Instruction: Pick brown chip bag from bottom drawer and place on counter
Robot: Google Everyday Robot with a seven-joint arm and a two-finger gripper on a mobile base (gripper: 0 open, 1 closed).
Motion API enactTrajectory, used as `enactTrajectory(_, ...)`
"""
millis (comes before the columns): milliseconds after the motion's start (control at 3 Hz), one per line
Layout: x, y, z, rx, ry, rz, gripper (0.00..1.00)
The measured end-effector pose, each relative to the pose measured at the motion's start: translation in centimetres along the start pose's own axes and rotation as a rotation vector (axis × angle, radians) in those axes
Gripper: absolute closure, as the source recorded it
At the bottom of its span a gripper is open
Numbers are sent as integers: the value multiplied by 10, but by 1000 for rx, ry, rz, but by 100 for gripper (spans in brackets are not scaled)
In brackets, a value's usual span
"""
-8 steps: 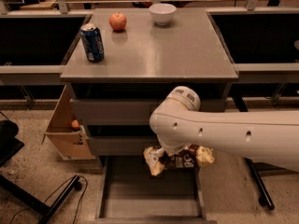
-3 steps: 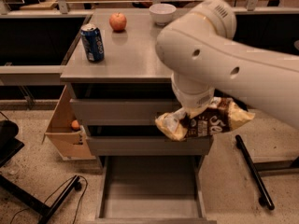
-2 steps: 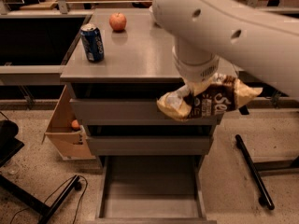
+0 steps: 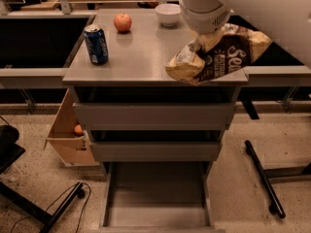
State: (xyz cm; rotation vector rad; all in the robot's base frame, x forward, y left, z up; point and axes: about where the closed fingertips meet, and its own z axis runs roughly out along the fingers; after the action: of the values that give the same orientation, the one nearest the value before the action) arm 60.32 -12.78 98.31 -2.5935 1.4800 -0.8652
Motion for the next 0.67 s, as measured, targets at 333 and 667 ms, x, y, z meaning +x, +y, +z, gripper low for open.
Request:
enactTrajectory(333, 21, -33, -5, 83, 27, -70, 100)
enactTrajectory(667, 32, -65, 6, 155, 4, -148, 100)
